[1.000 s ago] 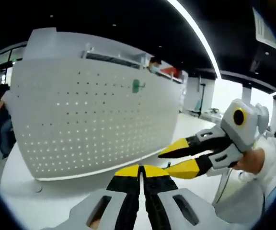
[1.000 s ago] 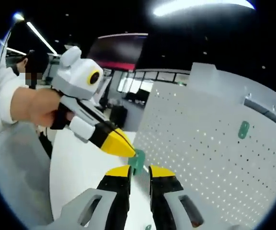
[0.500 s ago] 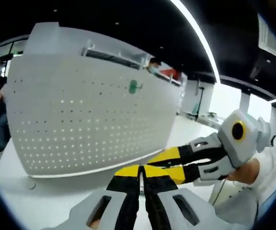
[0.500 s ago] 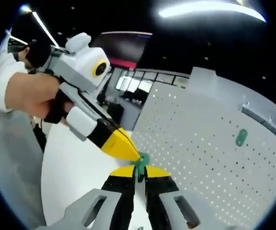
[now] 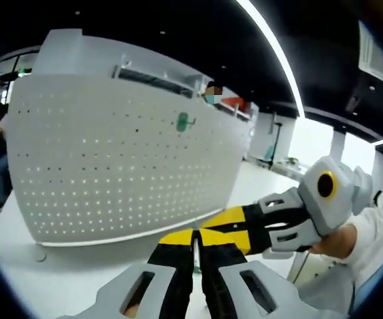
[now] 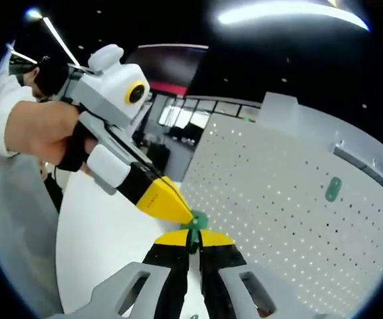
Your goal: Insert the hook assembly into the mounting plate slot until the hook locks in place.
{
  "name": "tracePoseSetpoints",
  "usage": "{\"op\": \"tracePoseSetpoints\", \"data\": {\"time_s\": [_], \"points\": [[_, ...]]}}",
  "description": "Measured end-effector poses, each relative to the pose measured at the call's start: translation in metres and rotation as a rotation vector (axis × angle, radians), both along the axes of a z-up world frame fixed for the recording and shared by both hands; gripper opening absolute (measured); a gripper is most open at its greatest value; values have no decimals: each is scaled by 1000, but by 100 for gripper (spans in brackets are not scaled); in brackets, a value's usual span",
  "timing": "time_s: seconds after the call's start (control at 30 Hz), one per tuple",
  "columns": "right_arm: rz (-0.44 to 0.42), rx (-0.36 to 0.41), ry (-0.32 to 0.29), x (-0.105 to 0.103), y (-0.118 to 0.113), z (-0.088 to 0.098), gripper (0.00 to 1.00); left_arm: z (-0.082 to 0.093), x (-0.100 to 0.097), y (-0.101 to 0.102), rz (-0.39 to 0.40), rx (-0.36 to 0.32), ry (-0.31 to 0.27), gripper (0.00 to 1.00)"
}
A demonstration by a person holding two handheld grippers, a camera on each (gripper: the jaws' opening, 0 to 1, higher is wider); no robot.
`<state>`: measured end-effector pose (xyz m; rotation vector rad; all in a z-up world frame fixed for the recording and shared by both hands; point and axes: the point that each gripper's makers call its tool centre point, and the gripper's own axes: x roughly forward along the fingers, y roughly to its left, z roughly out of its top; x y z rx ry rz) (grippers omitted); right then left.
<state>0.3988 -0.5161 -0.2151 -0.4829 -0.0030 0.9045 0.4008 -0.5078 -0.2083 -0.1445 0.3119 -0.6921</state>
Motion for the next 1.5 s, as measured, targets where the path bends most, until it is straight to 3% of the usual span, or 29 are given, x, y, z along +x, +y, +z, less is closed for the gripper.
{"op": "tracePoseSetpoints", "data": {"time_s": [0.37, 0.77, 1.5], "points": [[2, 8, 8, -1, 0, 0, 1, -1, -1, -1, -6, 3, 11, 2], [-19, 69, 32, 0, -6, 7, 0, 6, -1, -5, -28, 5, -50, 2], [-78, 113, 54, 9, -22, 11, 0, 10, -8, -5, -70, 24, -178, 23]]}}
